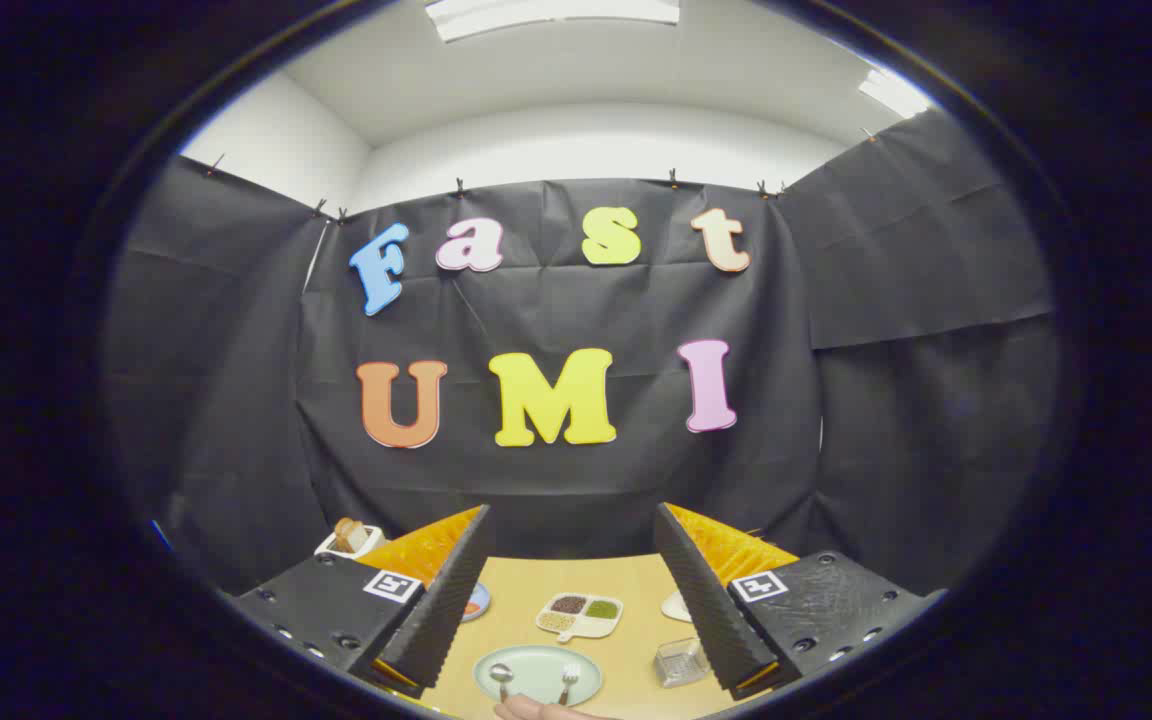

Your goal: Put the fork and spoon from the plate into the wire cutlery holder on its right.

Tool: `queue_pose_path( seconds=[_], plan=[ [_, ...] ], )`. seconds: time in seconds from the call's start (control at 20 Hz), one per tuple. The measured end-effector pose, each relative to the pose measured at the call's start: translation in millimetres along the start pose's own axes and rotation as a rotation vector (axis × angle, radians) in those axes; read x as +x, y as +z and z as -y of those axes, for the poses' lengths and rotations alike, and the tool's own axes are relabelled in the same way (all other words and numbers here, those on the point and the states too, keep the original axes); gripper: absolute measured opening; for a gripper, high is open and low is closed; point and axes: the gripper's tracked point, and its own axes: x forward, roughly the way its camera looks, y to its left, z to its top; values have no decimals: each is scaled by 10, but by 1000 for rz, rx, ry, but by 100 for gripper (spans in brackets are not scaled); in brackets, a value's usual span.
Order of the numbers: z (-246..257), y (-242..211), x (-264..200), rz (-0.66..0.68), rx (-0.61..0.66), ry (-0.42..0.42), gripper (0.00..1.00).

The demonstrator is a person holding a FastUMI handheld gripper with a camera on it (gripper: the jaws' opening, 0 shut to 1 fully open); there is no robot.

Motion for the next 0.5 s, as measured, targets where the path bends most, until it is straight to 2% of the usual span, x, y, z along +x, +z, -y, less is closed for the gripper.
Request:
queue_pose_path(
  seconds=[0.5],
  plan=[
    [-728, 147, -35, -15, -22, 12, 96]
  ],
)
